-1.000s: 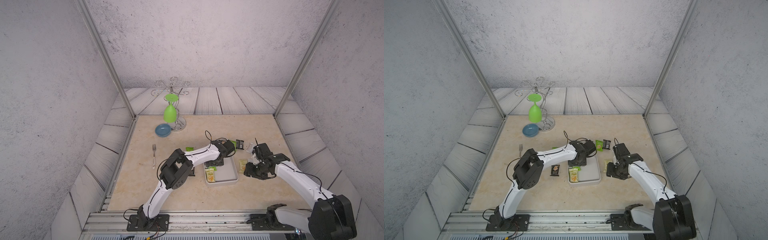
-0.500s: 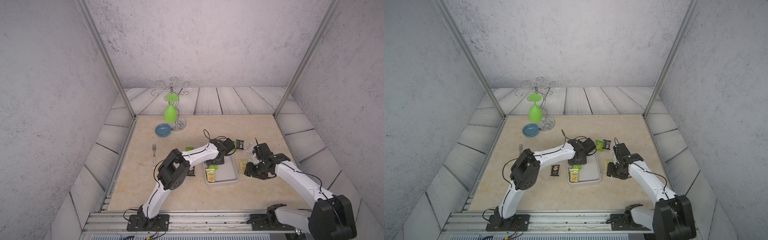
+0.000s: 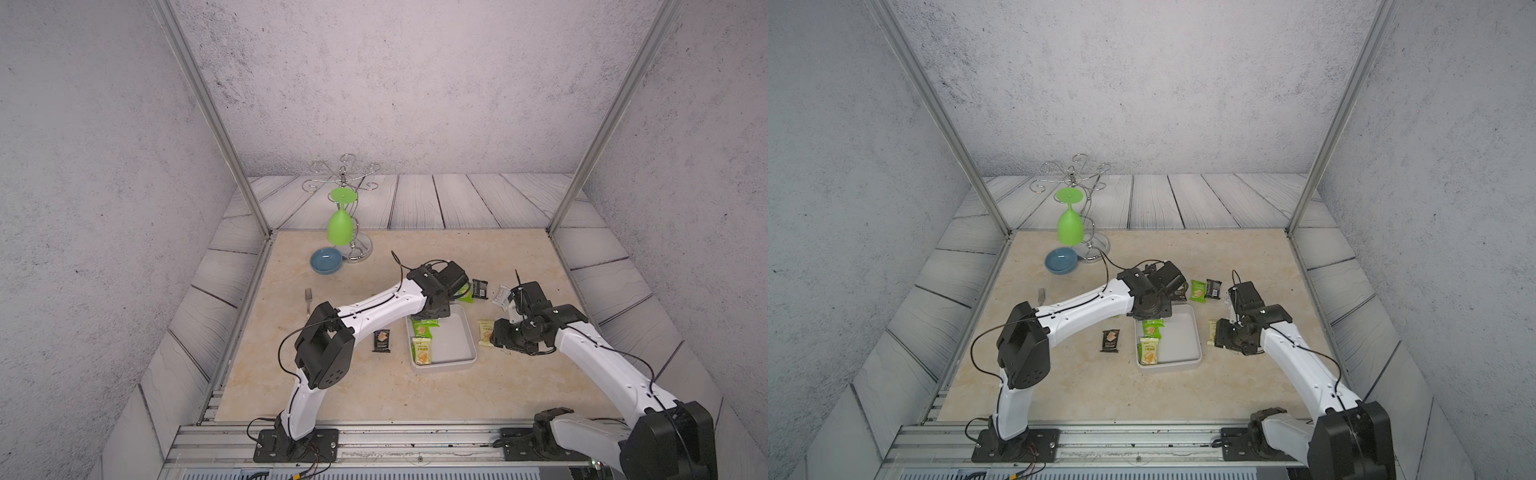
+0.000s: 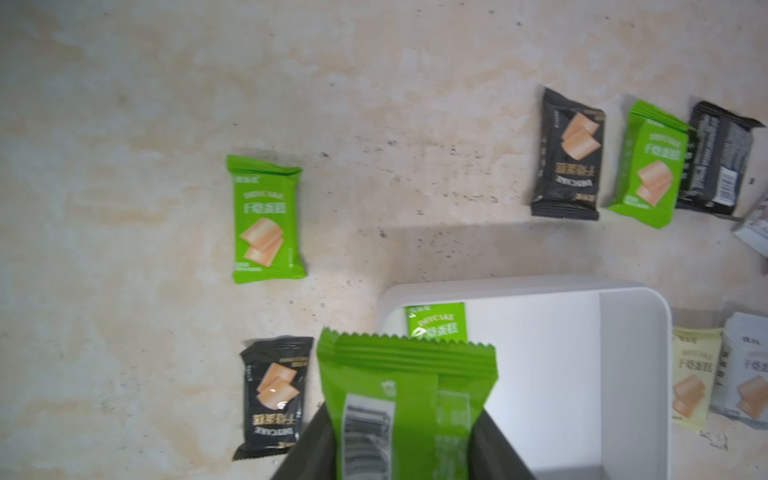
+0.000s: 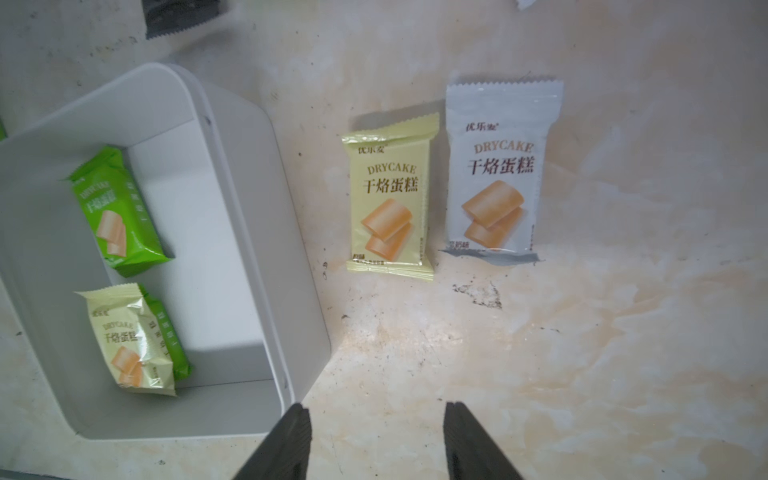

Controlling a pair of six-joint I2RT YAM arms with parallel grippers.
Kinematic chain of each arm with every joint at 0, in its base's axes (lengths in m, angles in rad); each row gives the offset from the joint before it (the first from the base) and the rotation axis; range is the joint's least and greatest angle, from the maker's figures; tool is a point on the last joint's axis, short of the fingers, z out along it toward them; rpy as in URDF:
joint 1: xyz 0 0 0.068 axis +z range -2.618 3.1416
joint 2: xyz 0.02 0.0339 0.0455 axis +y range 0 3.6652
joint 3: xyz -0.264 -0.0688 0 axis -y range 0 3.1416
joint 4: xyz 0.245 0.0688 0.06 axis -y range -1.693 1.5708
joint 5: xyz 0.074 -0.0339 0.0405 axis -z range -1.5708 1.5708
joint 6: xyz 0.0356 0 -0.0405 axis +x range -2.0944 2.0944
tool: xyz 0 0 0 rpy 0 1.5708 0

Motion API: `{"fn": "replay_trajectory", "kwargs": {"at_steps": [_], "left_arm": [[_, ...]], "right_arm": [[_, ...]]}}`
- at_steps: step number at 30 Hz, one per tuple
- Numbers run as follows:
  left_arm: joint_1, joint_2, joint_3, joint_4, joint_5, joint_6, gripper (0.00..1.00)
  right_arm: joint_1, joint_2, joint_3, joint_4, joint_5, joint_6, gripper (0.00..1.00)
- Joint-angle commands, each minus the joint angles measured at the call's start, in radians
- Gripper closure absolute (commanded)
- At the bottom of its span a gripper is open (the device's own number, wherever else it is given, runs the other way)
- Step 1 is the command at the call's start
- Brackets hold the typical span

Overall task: Take the cookies out of the storage box
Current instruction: Place the cookie at the center of the board.

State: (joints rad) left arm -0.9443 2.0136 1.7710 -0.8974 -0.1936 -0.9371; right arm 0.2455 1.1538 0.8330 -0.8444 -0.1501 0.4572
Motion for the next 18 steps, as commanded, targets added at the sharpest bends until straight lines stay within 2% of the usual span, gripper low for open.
{"fn": "replay_trajectory", "kwargs": {"at_steps": [1,9,18], "left_arm": [[0.037,-0.062,-0.041,-0.036,-0.044,0.041,0.53],[0.162,-0.214,-0.23,-0.022,-0.083,0.102,0.53],[0.342,-0.317,-0.417,0.063,-0.073,0.246,0.53]], "right_arm": [[-0.002,-0.007,0.017,-0.008,-0.055,0.022,0.43],[0.0,0.061,0.062,0.027,-0.099,0.051,0.44],[-0.001,0.149,0.119,0.044,-0.083,0.061,0.44]]}}
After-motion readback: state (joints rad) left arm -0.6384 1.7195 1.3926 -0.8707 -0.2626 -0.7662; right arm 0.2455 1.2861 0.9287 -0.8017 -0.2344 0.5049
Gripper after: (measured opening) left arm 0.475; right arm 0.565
